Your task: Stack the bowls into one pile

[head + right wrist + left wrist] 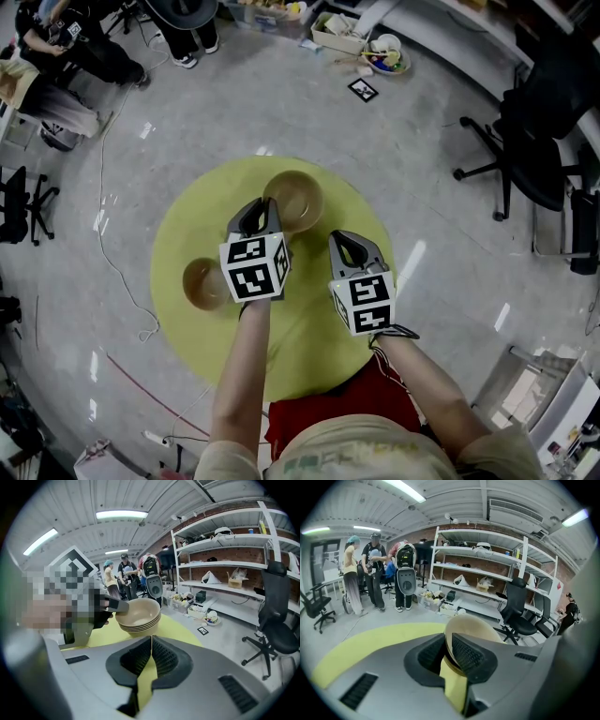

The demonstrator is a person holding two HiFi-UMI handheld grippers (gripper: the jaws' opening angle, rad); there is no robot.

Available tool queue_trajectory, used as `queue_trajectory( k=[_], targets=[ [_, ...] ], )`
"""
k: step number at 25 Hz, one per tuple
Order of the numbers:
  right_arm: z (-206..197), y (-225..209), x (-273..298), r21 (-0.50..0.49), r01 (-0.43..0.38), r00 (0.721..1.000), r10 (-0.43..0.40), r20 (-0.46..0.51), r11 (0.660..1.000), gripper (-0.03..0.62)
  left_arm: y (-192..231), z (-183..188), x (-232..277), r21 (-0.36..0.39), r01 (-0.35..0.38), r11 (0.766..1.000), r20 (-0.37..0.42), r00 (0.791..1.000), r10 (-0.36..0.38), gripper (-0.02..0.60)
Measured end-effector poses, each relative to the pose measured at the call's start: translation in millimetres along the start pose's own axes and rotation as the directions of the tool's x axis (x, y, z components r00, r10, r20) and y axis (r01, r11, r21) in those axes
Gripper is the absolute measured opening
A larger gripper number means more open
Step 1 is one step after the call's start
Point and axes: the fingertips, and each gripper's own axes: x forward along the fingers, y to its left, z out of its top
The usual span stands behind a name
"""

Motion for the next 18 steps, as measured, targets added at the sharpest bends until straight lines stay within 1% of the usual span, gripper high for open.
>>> queue_trajectory(
  k=[4, 7, 10, 18],
  targets=[
    [0.4, -3.1, -0.7, 0.001, 0.004, 1.000, -0.004, 0.001, 1.000, 0.037, -1.9, 1.0, 2.6, 0.022, -0.003, 1.000, -0.003, 1.000, 0.003, 0.045],
    [0.6, -2.5, -2.0, 0.001, 0.005, 1.000, -0.005, 0.003, 1.000, 0.037, -4.2, 1.3, 3.1, 0.044, -0.002, 0.999, -0.005, 1.000, 0.002, 0.068],
    [1.3, -2.0, -3.1, 0.001, 0.008, 1.000, -0.008, 0.008, 1.000, 0.037, -4.6, 1.5, 2.9, 0.049, -0.002, 0.999, -0.003, 1.000, 0.003, 0.083],
    [2.9, -4.1, -8.7, 0.001, 0.014, 1.000, -0.014, 0.015, 1.000, 0.037, -2.7, 7.9, -0.3, 0.084, -0.038, 0.996, 0.017, 0.999, 0.037, 0.089]
  ],
)
